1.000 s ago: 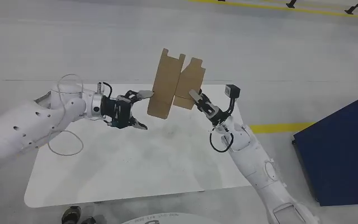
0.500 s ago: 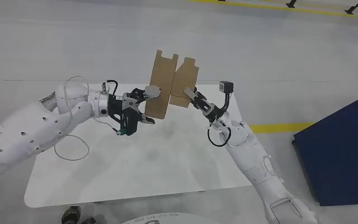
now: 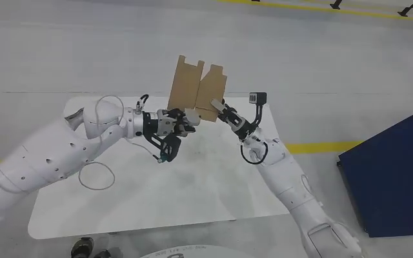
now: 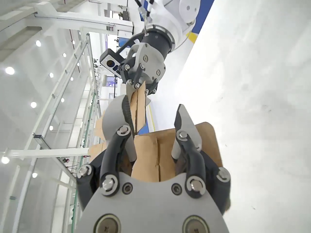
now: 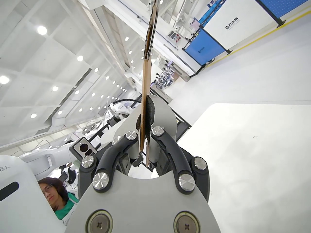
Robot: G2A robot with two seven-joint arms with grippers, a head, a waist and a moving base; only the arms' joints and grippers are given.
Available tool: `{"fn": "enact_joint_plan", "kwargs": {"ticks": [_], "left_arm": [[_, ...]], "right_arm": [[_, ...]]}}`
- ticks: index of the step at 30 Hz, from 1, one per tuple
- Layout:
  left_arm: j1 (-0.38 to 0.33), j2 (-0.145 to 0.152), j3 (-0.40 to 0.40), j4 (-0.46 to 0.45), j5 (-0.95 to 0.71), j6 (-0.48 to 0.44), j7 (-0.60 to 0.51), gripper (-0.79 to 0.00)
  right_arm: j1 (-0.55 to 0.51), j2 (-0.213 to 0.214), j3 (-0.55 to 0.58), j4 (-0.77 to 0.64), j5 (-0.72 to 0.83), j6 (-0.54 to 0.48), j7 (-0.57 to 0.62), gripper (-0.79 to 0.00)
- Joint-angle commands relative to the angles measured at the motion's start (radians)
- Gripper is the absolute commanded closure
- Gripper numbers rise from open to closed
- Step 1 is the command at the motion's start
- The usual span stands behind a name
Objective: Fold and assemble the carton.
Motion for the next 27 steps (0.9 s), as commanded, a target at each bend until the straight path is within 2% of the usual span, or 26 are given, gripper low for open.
{"fn": "enact_joint_plan", "kwargs": {"ticks": [1,5,10,13,16,23,24,25,27], "left_arm": [[-0.001,-0.016,0.004,0.005,0.037,0.015,-0.051,-0.351],[0.001,-0.042,0.001,0.016,0.074,0.046,-0.102,-0.357],[0.008,-0.064,-0.013,0.035,0.076,0.052,-0.102,-0.342],[0.013,-0.075,-0.018,0.043,0.089,0.048,-0.1,-0.231],[0.017,-0.084,-0.024,0.05,0.102,0.043,-0.097,0.0],[0.03,-0.096,-0.05,0.06,0.133,0.048,-0.087,0.0],[0.032,-0.097,-0.054,0.059,0.139,0.049,-0.087,0.0],[0.034,-0.098,-0.058,0.059,0.145,0.049,-0.087,0.0],[0.037,-0.099,-0.07,0.055,0.158,0.054,-0.086,0.0]], "right_arm": [[0.0,-0.003,-0.004,0.0,0.016,0.001,0.002,0.0],[0.008,-0.005,-0.005,0.013,0.024,-0.007,0.031,0.0],[0.013,-0.01,-0.01,0.02,0.021,-0.011,0.045,0.0],[0.014,-0.013,-0.011,0.022,0.019,-0.011,0.048,0.0],[0.013,-0.015,-0.009,0.024,0.018,-0.013,0.05,0.0],[0.007,-0.019,0.001,0.027,0.012,-0.015,0.048,0.0],[0.006,-0.02,0.0,0.023,0.007,-0.016,0.05,-0.092],[0.005,-0.02,-0.001,0.021,0.005,-0.017,0.052,-0.28],[0.003,-0.021,-0.001,0.018,0.008,-0.018,0.056,-0.785]]}}
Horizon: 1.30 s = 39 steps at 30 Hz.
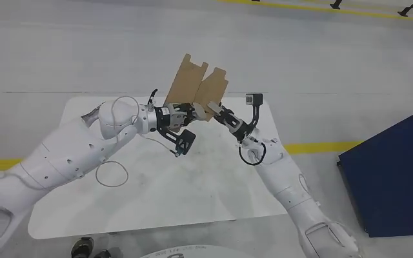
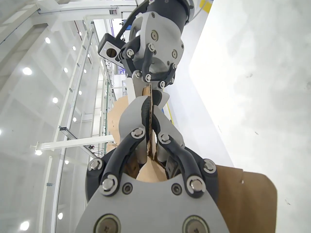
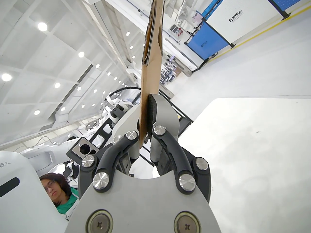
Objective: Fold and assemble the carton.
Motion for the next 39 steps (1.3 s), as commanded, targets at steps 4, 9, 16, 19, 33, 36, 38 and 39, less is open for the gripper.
{"fn": "enact_joint_plan", "kwargs": {"ticks": [4,9,16,19,33,36,38,39], "left_arm": [[0.013,0.009,-0.045,-0.013,0.018,0.007,0.024,0.0],[0.04,0.04,-0.122,-0.03,-0.039,-0.061,0.127,0.0],[0.084,0.087,-0.265,-0.007,-0.415,-0.48,0.389,0.0],[0.07,0.102,-0.279,-0.002,-0.505,-0.687,0.476,0.0],[-0.029,0.201,-0.108,-0.132,-0.67,-0.867,0.297,0.0],[-0.047,0.212,-0.073,-0.133,-0.633,-0.835,0.328,0.0],[-0.063,0.218,-0.049,-0.127,-0.604,-0.808,0.356,0.0],[-0.07,0.221,-0.039,-0.119,-0.591,-0.791,0.373,0.0]], "right_arm": [[-0.011,-0.001,0.018,0.003,0.032,-0.026,0.001,-0.785],[-0.047,0.004,0.065,0.013,0.083,-0.081,0.003,-0.785],[-0.086,0.017,0.143,0.056,0.178,-0.136,0.057,-0.785],[-0.106,0.025,0.179,0.073,0.202,-0.174,0.101,-0.785],[0.043,0.039,0.056,0.091,0.501,0.19,0.737,-0.785],[0.092,0.031,0.026,0.136,0.512,0.213,0.759,-0.76],[0.109,0.026,0.006,0.139,0.521,0.226,0.773,-0.757],[0.115,0.025,0.002,0.142,0.528,0.233,0.78,-0.699]]}}
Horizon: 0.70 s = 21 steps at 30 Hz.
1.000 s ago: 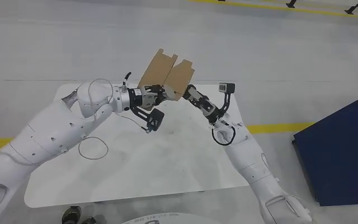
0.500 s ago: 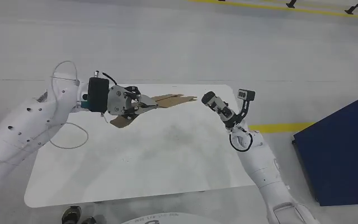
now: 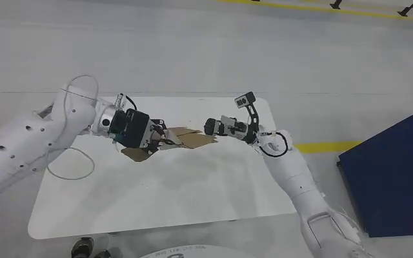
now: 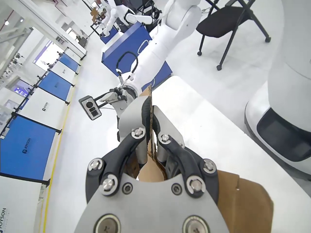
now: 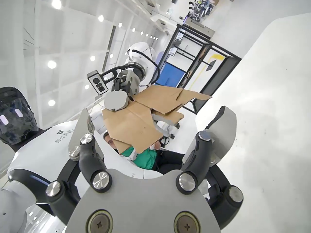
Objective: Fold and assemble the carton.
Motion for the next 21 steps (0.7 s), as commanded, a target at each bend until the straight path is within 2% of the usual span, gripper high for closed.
{"fn": "enact_joint_plan", "kwargs": {"ticks": [1,11,16,17,19,21], "left_arm": [[-0.016,0.006,0.021,0.019,0.029,0.035,0.035,0.0],[-0.088,0.01,0.114,0.074,0.11,0.134,0.134,0.0],[-0.111,0.006,0.151,0.088,0.129,0.157,0.157,0.0],[-0.116,0.005,0.157,0.091,0.132,0.161,0.161,0.0],[-0.125,0.005,0.168,0.095,0.134,0.17,0.17,0.0],[-0.133,0.005,0.178,0.1,0.134,0.178,0.178,0.0]], "right_arm": [[0.01,-0.002,-0.008,0.004,0.01,0.012,0.012,-0.683],[0.051,-0.011,-0.058,0.011,-0.001,0.117,0.117,-0.646],[0.072,-0.018,-0.083,0.028,-0.004,0.135,0.135,-0.514],[0.076,-0.02,-0.087,0.031,-0.004,0.137,0.137,-0.388],[0.084,-0.023,-0.094,0.043,-0.007,0.137,0.137,-0.369],[0.091,-0.026,-0.1,0.053,-0.006,0.138,0.138,-0.299]]}}
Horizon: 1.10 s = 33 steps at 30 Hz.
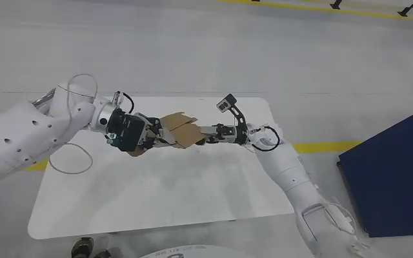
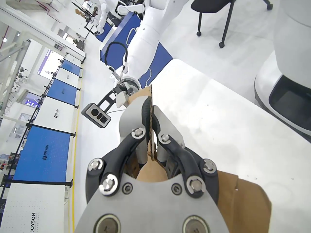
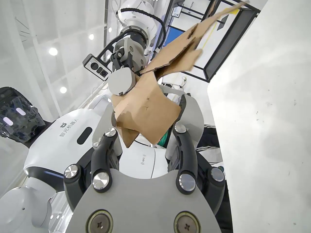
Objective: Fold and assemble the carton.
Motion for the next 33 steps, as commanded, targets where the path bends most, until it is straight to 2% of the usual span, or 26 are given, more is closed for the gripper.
{"fn": "enact_joint_plan", "kwargs": {"ticks": [1,3,6,16,17,18,22,26,30,33], "left_arm": [[-0.009,0.001,0.011,0.004,0.001,0.008,0.008,0.0],[-0.016,0.001,0.02,0.009,0.001,0.014,0.014,0.0],[-0.028,0.002,0.033,0.016,0.007,0.02,0.02,0.0],[-0.05,0.0,0.052,0.039,0.029,0.034,0.034,0.0],[-0.051,0.0,0.051,0.042,0.029,0.034,0.034,-0.262],[-0.051,0.0,0.05,0.046,0.028,0.035,0.035,-0.773],[-0.05,0.0,0.036,0.062,0.016,0.039,0.039,-0.785],[-0.038,0.008,-0.011,0.091,-0.031,0.072,0.051,-0.785],[-0.013,0.034,-0.077,0.107,-0.079,0.113,0.022,-0.785],[0.017,0.064,-0.13,0.089,-0.084,0.142,-0.051,-0.785]], "right_arm": [[0.006,-0.002,-0.004,0.011,0.002,0.002,0.002,-0.246],[0.011,-0.004,-0.006,0.019,0.004,0.002,0.002,-0.166],[0.013,-0.006,-0.008,0.024,0.005,0.003,0.003,0.0],[0.012,-0.01,0.0,0.033,0.005,0.0,0.0,0.0],[0.012,-0.01,0.002,0.035,0.009,-0.001,-0.001,0.0],[0.012,-0.011,0.004,0.037,0.014,-0.002,-0.002,0.0],[0.009,-0.014,0.023,0.054,0.055,-0.021,-0.021,0.0],[-0.006,-0.016,0.072,0.062,0.098,-0.078,-0.078,0.0],[-0.044,-0.011,0.134,0.078,0.004,-0.25,-0.25,0.0],[-0.082,-0.005,0.176,0.057,-0.101,-0.378,-0.378,0.0]]}}
